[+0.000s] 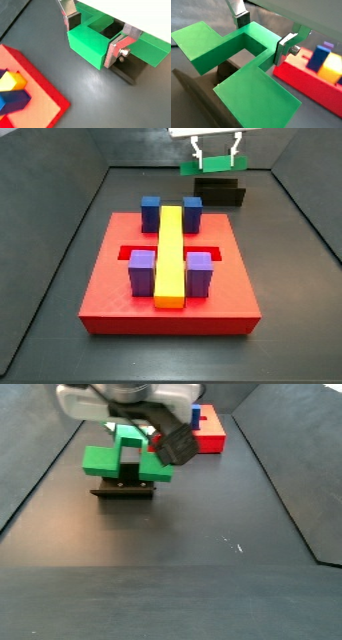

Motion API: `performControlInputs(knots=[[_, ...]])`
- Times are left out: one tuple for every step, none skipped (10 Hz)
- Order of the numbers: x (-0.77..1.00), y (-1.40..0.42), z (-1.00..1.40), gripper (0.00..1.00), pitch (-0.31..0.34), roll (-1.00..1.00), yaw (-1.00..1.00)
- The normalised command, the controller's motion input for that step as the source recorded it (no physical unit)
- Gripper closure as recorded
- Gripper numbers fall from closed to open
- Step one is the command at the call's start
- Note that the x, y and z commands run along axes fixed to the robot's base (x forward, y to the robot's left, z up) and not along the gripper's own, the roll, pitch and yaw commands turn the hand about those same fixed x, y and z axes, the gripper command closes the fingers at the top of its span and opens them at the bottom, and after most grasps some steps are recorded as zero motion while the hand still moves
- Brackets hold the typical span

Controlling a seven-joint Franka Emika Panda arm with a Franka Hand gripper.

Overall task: Pick up the green object. Move up. Place the green object on the fixture. Regrasp the green object. Move to above the board. Insert the green object.
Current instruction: Place the green object on the fixture.

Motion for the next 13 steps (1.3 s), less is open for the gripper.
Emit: performControlInputs(knots=[[0.58,0.00,0.00,1.00,-0.069,-1.00,-0.09],[0.59,0.00,0.00,1.00,-0.054,-1.00,-0.11],[0.52,0.00,-0.12,1.00,0.000,-0.39,-0.11],[0.46,0.00,-0.24,1.00,-0.006,-0.41,-0.15],[0.27,0.05,-0.25,1.00,0.000,-0.19,-0.01],[0.00,0.04,-0.24,1.00,0.000,0.00,0.00],[-0.01,0.01,-0.28,1.00,0.000,0.00,0.00],[0.00,0.00,-0.13,1.00,0.000,0.05,0.00],[0.00,0.00,-0.15,1.00,0.000,0.07,-0.01],[0.00,0.00,-0.19,1.00,0.000,0.08,-0.08],[0.00,0.00,-0.09,1.00,0.006,0.09,-0.03],[0.00,0.00,0.00,1.00,0.000,0.01,0.00],[0.00,0.00,0.00,1.00,0.000,0.00,0.00]])
